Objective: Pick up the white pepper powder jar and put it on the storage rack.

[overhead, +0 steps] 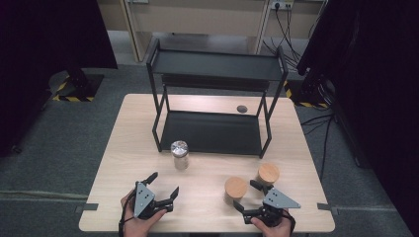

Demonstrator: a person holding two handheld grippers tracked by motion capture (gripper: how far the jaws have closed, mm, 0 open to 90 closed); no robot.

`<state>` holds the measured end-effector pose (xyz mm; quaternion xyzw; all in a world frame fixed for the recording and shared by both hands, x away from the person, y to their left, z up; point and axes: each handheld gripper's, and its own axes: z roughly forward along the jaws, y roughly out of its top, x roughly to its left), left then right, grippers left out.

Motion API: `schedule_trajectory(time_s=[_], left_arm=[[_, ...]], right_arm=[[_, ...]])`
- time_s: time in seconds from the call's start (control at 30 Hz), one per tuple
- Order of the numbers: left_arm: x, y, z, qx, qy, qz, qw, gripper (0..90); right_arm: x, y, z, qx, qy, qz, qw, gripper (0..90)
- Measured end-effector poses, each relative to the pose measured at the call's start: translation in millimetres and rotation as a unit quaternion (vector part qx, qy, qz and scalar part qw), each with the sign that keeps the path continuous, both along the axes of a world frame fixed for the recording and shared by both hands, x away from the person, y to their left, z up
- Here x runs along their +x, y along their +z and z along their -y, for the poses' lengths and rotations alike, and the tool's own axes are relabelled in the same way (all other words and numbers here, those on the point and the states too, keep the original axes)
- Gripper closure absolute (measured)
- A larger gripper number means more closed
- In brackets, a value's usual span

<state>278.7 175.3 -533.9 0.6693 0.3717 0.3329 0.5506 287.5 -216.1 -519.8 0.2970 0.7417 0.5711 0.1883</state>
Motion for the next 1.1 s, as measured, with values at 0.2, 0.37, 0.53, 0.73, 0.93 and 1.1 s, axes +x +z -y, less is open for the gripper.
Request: schedule_trajectory(time_s=[0.2,0.37,0.53,0.73,0.93,1.1], left_arm=[[0.1,0.1,0.3,0.003,0.000,0.000,1.0000,10.1],[0.1,0.2,1.1,0.006,-0.001,0.000,1.0000,10.1],[0.8,0.1,0.8,0.004,-0.002,0.001,1.0000,10.0],[3.3,0.1,2.5,0.004,-0.003,0.003,1.0000,10.0],[4.8,0.8,6.2,0.004,-0.006,0.004,1.0000,9.9],[11.8,4.2,10.4,0.007,-0.006,0.009,0.9999,10.0]], right_arm=[[0.9,1.3,16.0,-0.006,-0.015,-0.001,0.9999,5.0],[-1.4,0.4,22.0,-0.010,-0.013,-0.002,0.9999,5.1],[-1.6,-0.4,26.3,-0.010,-0.016,-0.001,0.9998,5.2],[0.5,-1.0,26.6,-0.016,-0.013,0.002,0.9998,5.9],[1.3,-4.4,24.8,-0.023,-0.007,-0.002,0.9997,5.8],[1.3,-4.4,24.9,-0.023,-0.007,-0.001,0.9997,5.8]])
